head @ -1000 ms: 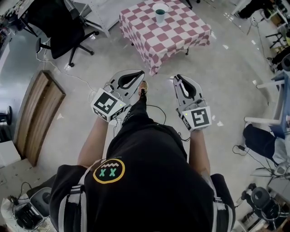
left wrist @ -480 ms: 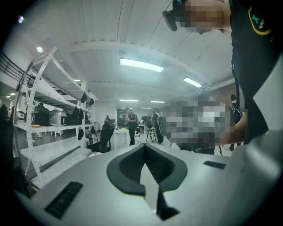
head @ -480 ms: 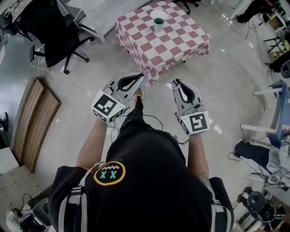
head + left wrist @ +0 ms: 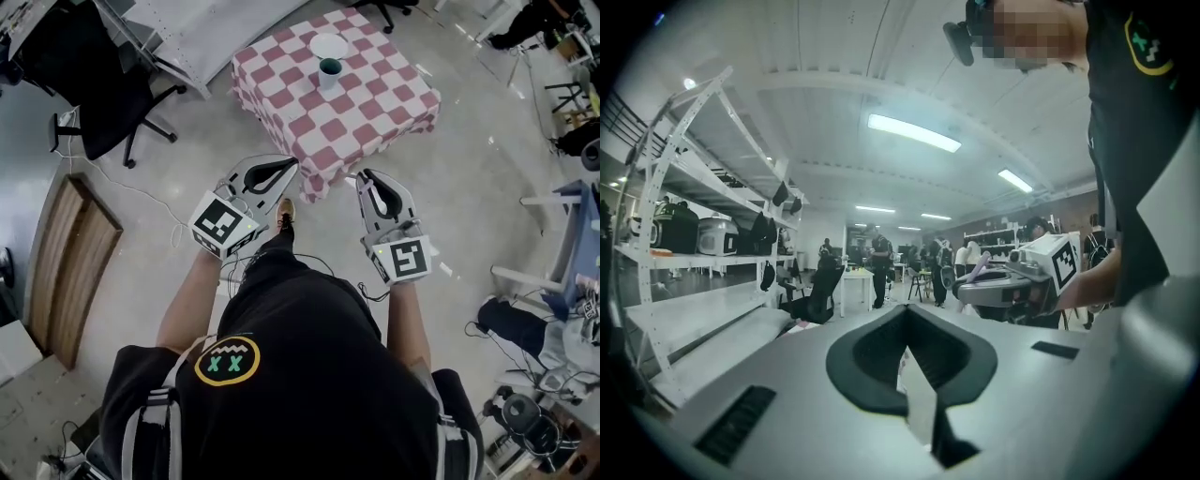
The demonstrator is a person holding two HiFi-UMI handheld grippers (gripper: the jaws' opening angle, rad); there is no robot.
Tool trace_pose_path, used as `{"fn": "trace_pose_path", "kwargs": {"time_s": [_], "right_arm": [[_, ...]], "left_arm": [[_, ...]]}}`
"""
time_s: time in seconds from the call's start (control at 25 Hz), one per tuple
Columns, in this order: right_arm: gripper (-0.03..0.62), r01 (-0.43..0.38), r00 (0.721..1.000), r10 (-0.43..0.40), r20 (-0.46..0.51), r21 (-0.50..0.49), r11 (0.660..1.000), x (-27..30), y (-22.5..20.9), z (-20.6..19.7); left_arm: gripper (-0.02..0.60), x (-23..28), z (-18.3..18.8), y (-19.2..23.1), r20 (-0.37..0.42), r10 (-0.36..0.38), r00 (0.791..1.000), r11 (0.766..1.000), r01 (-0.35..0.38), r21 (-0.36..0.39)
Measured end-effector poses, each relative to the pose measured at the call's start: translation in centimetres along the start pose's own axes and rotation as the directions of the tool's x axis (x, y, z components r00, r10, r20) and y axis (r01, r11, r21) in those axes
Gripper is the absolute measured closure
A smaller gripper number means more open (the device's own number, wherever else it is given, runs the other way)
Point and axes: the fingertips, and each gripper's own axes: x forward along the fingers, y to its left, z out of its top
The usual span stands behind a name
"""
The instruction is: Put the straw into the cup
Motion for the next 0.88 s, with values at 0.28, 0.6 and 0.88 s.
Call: {"fn": "trace_pose_path", "kwargs": {"time_s": [0.28,0.6,0.88], "right_arm": [[0.54,0.019,1.0,-0.019,-0.007,0.0,1.0,8.2,-4.5,0.7],[0.539,0.062,0.998,-0.062,-0.025,-0.004,0.998,15.0,-9.4,0.3],[0.539,0.052,0.999,-0.052,0.0,-0.001,0.999,18.4,-13.4,0.3]], "left_arm": [[0.568,3.6,-0.2,8.5,0.002,-0.007,1.0,1.0,0.007,-0.021],[0.567,7.4,-1.2,13.8,-0.028,-0.055,0.998,0.998,0.054,-0.035],[0.568,10.6,-1.5,16.2,-0.044,-0.031,0.999,0.999,0.029,-0.044]]}}
